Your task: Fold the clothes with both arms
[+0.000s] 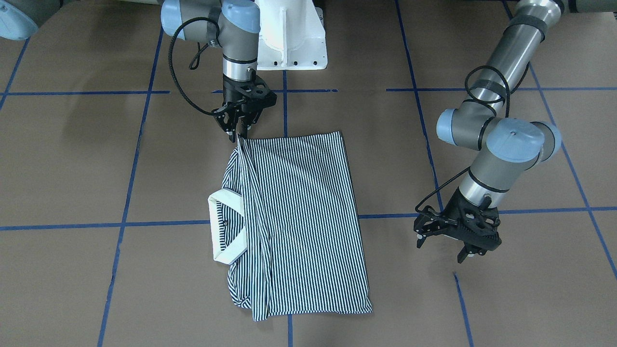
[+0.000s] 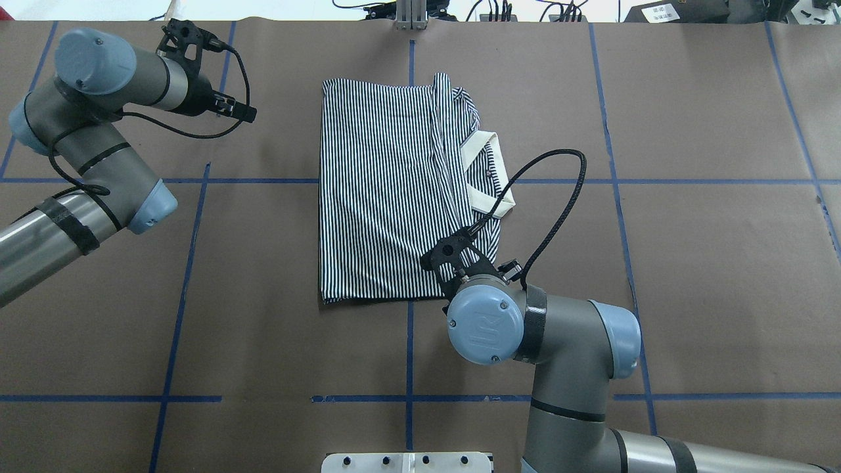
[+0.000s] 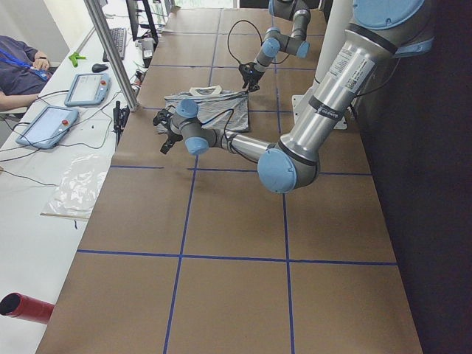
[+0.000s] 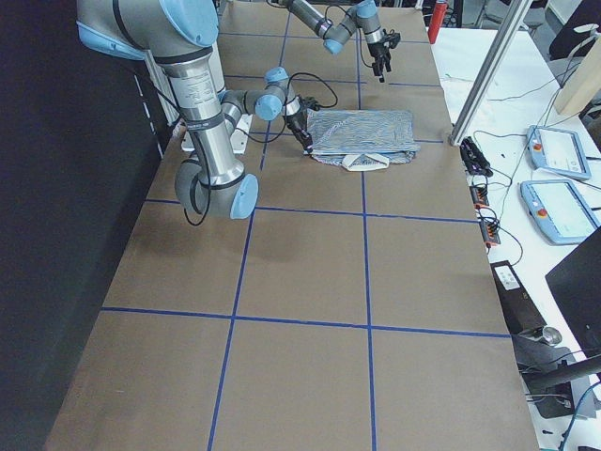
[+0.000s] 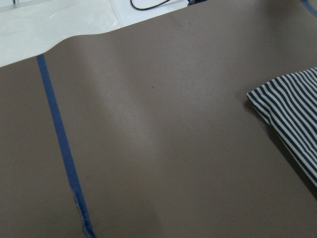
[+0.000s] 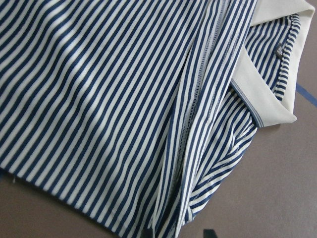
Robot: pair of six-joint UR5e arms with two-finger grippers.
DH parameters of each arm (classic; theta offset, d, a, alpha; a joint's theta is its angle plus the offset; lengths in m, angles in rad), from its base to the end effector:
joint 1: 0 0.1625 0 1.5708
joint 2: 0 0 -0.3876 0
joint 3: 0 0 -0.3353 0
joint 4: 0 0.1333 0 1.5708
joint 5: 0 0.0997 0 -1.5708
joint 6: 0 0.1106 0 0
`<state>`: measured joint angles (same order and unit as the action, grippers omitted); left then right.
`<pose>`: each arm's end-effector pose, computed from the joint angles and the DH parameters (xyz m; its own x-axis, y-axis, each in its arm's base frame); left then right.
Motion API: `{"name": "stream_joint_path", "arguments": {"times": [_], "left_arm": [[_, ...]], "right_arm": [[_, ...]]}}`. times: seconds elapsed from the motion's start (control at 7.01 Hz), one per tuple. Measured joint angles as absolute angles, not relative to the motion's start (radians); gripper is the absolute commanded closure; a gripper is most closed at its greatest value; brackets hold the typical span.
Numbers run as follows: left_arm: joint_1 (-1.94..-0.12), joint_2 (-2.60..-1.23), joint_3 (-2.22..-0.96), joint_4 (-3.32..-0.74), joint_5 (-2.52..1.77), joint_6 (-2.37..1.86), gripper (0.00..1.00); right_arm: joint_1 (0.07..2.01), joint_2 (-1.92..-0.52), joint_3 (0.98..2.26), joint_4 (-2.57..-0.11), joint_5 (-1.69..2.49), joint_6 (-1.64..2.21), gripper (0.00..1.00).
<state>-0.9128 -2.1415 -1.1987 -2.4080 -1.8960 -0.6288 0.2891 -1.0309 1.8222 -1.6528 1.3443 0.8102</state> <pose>0.3378 -0.5972 0.3902 0.6538 0.4073 -0.6377 0.0900 0.7950 0.5999 -0.5116 -0.3171 0.2733 0.8150 -0.4584 0.3543 0.1986 0.7955 0.5724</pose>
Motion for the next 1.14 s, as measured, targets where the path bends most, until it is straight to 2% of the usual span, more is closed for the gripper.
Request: {"name": "stream_joint_path", "arguments": {"times": [0.29, 0.43, 0.86, 1.14], "left_arm": [[-0.912, -2.141, -1.211, -2.404, -1.896, -0.631, 0.00], [-0.910, -2.140, -1.216, -2.401, -1.896, -0.633, 0.00], [-0.902, -2.140, -1.217, -2.399, -1.896, -0.638, 0.00], [-0.900, -2.139, -1.216, -2.399, -1.896, -0.638, 0.00]], "right_arm": [[0.319, -1.068, 1.863, -1.533, 1.349, 0.871, 0.00], [0.326, -1.085, 1.865, -1.471, 1.349, 0.898, 0.05], [0.327, -1.044, 1.786, -1.455, 1.348, 0.926, 0.27], [0.327, -0.988, 1.732, -1.550, 1.357, 0.912, 0.44]]}}
